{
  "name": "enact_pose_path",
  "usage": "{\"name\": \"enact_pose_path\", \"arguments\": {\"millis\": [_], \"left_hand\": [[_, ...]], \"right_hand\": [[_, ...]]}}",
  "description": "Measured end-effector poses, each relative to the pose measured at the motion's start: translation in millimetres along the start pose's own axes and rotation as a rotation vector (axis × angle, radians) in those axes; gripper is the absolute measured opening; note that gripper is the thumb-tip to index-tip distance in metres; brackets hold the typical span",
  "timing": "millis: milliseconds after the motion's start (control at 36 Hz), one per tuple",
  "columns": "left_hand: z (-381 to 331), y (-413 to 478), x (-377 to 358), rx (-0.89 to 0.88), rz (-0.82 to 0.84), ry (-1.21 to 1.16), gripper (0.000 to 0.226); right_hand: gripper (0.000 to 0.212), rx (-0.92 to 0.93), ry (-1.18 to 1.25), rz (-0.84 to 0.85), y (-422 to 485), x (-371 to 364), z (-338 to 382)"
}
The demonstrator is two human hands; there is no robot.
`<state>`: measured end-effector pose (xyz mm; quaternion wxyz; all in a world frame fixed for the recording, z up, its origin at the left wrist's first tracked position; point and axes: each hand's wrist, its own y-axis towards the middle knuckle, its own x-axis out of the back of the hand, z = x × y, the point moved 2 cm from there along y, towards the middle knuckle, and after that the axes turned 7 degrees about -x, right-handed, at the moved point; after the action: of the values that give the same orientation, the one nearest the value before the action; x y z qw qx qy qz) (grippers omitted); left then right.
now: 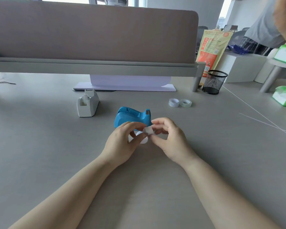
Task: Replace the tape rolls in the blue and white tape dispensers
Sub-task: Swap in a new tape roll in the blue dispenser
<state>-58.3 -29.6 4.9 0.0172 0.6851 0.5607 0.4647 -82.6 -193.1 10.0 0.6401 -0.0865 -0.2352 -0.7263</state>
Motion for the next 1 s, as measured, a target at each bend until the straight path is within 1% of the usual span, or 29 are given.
{"name": "enact_pose_path", "arguments": {"millis": [56, 139, 250, 333, 417, 472, 528, 583, 611, 694, 750, 833, 889, 1000], "left_hand": [[0, 1, 0, 0.001, -0.026, 0.006, 0.014], [-1, 1, 3, 0.023, -0.081, -0.006, 0.016], [-12, 5, 4, 0.068, -0.141, -0.073, 0.017], [-27, 13, -2, 0.035, -0.134, -0.091, 0.019], [-37, 23, -11, -0.012, -0.133, -0.092, 0.018], [-41, 28, -17, -0.015, -0.181, -0.093, 0.018], [-40, 29, -21, -0.009, -0.253, -0.094, 0.017], [-34, 27, -21, -0.014, -0.304, -0.068, 0.026], [-31, 26, -20, -0.013, -0.316, -0.049, 0.030], [-21, 27, -17, 0.017, -0.349, -0.019, 0.023], [-18, 30, -19, 0.061, -0.362, -0.027, 0.017], [-14, 31, -23, 0.106, -0.352, -0.041, 0.018], [-11, 31, -23, 0.129, -0.349, -0.051, 0.018], [-8, 32, -24, 0.156, -0.351, -0.057, 0.018]], "right_hand": [[0.040, -0.014, 0.000, 0.007, 0, 0, -2], [0.040, -0.035, 0.016, -0.021, 2, 5, -3], [0.028, -0.125, 0.085, -0.136, 12, 17, -10], [0.023, -0.187, 0.065, -0.216, 28, 34, -18], [0.021, -0.204, -0.106, -0.286, 44, 56, -34], [0.021, -0.160, -0.300, -0.376, 55, 70, -47], [0.024, -0.159, -0.488, -0.429, 66, 77, -57], [0.028, -0.199, -0.579, -0.427, 77, 76, -62], [0.030, -0.187, -0.607, -0.427, 84, 74, -63], [0.035, -0.117, -0.688, -0.416, 105, 66, -63], [0.039, -0.122, -0.749, -0.368, 118, 60, -64], [0.044, -0.172, -0.850, -0.264, 130, 53, -72], [0.041, -0.188, -0.852, -0.247, 130, 52, -75], [0.023, -0.088, -0.818, -0.335, 124, 52, -74]]}}
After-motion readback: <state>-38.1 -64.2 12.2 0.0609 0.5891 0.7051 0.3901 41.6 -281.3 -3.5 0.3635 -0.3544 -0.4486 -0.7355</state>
